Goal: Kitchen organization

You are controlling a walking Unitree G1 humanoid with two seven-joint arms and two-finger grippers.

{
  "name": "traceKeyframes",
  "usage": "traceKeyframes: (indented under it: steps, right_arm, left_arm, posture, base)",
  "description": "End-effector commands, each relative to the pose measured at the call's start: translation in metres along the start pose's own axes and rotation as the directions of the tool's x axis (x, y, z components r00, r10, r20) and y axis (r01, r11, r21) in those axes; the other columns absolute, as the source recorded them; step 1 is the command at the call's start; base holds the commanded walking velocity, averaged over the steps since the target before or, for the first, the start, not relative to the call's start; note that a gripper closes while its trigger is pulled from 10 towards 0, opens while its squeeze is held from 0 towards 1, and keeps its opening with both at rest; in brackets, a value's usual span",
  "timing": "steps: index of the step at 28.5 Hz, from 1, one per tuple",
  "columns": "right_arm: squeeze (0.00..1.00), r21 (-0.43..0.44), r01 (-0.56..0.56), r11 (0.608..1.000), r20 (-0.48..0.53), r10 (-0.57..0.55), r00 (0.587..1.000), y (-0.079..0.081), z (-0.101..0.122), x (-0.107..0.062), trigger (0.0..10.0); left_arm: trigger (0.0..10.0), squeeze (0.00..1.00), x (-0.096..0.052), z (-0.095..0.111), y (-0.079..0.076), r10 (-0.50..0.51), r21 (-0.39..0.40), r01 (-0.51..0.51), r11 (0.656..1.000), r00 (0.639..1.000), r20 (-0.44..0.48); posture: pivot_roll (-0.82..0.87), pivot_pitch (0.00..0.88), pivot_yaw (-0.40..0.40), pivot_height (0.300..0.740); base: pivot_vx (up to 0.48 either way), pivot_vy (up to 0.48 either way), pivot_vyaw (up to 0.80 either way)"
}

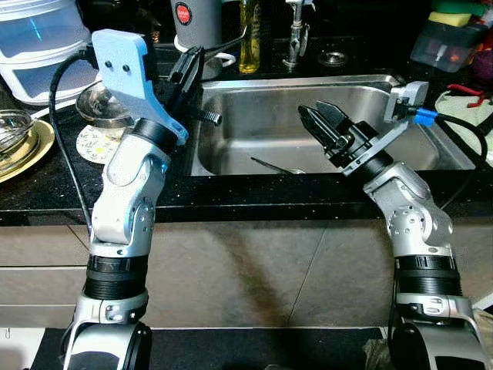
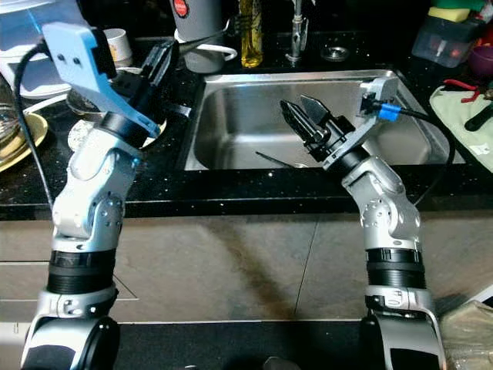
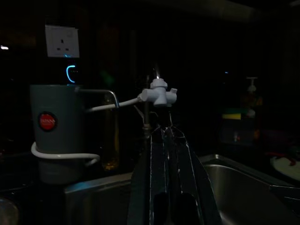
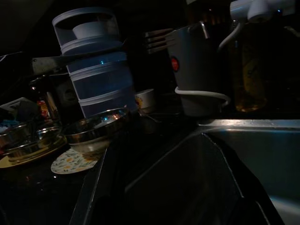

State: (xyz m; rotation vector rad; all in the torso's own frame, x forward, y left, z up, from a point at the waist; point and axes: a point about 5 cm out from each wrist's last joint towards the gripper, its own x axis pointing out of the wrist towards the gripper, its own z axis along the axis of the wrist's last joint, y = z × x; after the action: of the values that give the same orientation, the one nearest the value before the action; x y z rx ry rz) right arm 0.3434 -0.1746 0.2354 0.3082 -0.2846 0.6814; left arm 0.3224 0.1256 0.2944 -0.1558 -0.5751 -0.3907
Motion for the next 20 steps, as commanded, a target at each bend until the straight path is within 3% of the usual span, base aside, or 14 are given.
traceKeyframes:
  steps: [1, 7, 12, 20]
  right_arm:
    - [0.0, 0.005, 0.006, 1.0, -0.004, -0.006, 1.0, -0.001, -0.002, 0.001, 10.0]
    - [0.0, 0.0, 0.012, 1.0, -0.006, -0.012, 1.0, -0.001, -0.002, 0.001, 10.0]
    - [0.0, -0.001, 0.009, 1.0, -0.008, -0.009, 1.0, -0.001, -0.002, 0.002, 10.0]
    - [0.0, -0.001, 0.007, 1.0, -0.009, -0.008, 1.0, 0.0, -0.003, 0.003, 10.0]
  left_arm:
    - [10.0, 0.0, 0.0, -0.003, 0.004, 0.004, 0.0, -0.004, 1.0, 1.0, -0.019]
    - [10.0, 0.0, -0.001, -0.007, 0.003, -0.003, -0.012, 0.003, 1.0, 0.999, -0.035]
    - [10.0, 0.0, -0.003, -0.013, 0.002, -0.018, -0.031, 0.016, 0.999, 0.998, -0.059]
    - [10.0, 0.0, 0.0, -0.014, 0.004, -0.033, -0.037, 0.031, 0.999, 0.998, -0.057]
  posture:
    - [0.0, 0.038, -0.014, 0.732]
    - [0.0, 0.036, -0.014, 0.732]
    - [0.0, 0.035, -0.016, 0.732]
    - [0.0, 0.033, -0.013, 0.732]
  base:
    - [0.0, 0.0, 0.0]
    - [0.0, 0.0, 0.0]
    - [0.0, -0.472, 0.0]
    - [0.0, 0.0, 0.0]
